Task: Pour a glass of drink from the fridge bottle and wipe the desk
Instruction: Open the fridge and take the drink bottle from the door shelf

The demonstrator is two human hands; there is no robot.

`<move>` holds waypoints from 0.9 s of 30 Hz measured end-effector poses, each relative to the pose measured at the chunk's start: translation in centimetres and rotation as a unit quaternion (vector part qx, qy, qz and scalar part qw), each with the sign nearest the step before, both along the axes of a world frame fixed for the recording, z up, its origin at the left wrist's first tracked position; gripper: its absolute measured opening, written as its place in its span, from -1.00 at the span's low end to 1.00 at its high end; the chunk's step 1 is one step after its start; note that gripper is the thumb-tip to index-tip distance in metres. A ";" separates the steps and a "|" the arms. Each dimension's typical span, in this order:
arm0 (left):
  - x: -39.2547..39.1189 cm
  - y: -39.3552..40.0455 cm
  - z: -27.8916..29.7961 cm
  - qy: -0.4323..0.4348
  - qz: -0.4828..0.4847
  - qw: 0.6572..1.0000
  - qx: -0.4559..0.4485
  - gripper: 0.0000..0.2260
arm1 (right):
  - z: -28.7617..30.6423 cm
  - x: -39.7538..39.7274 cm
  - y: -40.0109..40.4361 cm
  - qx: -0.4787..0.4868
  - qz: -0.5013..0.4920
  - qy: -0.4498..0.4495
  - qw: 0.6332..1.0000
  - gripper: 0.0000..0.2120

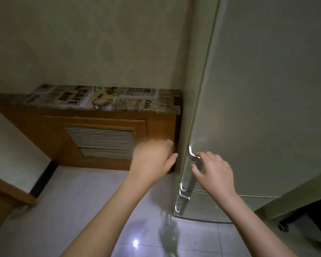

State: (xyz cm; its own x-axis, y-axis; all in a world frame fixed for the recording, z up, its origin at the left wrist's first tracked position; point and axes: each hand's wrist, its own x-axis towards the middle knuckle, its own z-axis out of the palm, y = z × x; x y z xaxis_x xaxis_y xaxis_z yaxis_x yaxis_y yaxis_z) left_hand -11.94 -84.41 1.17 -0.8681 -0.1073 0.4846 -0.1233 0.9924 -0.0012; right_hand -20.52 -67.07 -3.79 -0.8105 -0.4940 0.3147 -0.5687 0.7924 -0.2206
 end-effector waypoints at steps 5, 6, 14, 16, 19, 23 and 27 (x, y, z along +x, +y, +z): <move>-5.4 -0.7 2.9 0.059 -0.063 0.996 0.031 -0.43 | -0.2 -1.7 -1.5 0.022 -0.043 0.021 0.999 -0.74; -6.6 -0.6 3.4 0.076 -0.074 0.994 0.025 -0.39 | -0.2 -1.8 -1.9 0.028 -0.054 0.017 0.998 -0.73; -11.6 -0.3 5.2 0.113 -0.135 0.984 0.017 -0.35 | -1.0 -1.9 -5.9 0.093 -0.167 0.010 0.982 -0.76; -12.1 -0.9 5.2 0.125 -0.157 0.979 0.038 -0.40 | -1.2 -2.0 -6.4 0.104 -0.195 0.027 0.975 -0.75; -12.8 -1.5 5.4 0.125 -0.211 0.963 0.113 -0.48 | -1.3 -2.0 -6.9 0.110 -0.227 0.044 0.967 -0.79; -13.3 -2.0 5.4 0.125 -0.255 0.947 0.148 -0.50 | -1.2 -2.0 -7.5 0.127 -0.252 0.051 0.958 -0.79; -13.5 -2.4 5.5 0.120 -0.265 0.948 0.132 -0.49 | -1.1 -1.7 -7.8 0.149 -0.277 0.051 0.948 -0.75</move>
State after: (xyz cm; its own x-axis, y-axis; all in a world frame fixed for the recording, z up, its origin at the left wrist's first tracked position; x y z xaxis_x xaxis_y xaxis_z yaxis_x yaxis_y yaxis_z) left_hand -25.46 -86.76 6.64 -0.7025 0.1690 0.6913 0.4277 0.8766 0.2203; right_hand -22.24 -74.90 -4.86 -0.9440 -0.0803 0.3200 -0.0529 0.9942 0.0934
